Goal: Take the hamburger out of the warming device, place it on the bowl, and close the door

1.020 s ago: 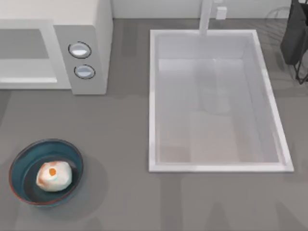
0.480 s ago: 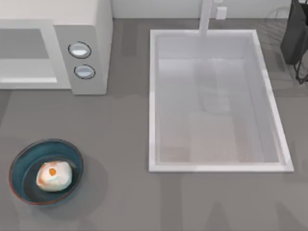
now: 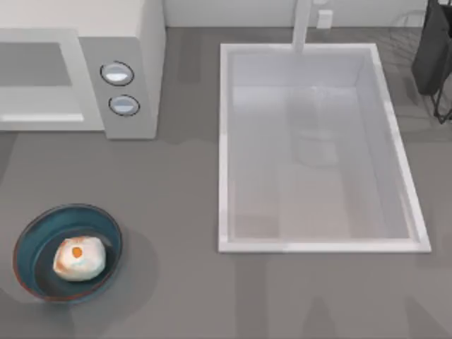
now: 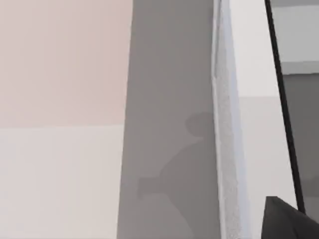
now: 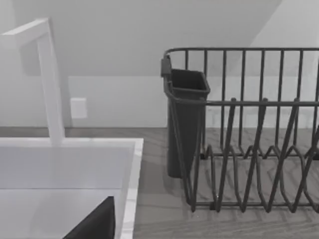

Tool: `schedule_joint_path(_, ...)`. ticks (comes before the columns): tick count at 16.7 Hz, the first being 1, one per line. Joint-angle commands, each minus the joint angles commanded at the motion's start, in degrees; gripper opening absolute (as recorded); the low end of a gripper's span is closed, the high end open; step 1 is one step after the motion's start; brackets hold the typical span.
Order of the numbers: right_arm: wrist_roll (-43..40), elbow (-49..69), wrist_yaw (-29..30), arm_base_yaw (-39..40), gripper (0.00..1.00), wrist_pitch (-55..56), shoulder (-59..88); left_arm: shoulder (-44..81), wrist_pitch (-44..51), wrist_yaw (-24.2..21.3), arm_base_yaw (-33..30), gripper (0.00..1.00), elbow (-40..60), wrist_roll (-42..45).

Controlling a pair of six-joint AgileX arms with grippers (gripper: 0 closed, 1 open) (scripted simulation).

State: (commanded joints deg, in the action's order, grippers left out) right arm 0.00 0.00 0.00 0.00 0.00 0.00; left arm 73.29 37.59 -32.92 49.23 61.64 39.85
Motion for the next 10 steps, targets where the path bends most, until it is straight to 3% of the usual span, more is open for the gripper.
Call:
schedule_joint_path(5,0.0,0.0,0.0,0.0,1.0,0.0,0.0,21.44,4.87,-4.34,8.4,0.0,13.97,9.95)
schedule_joint_path(10,0.0,0.0,0.0,0.0,1.0,0.0,0.0,27.79,6.35,-5.65,11.05,0.0,18.51,13.24)
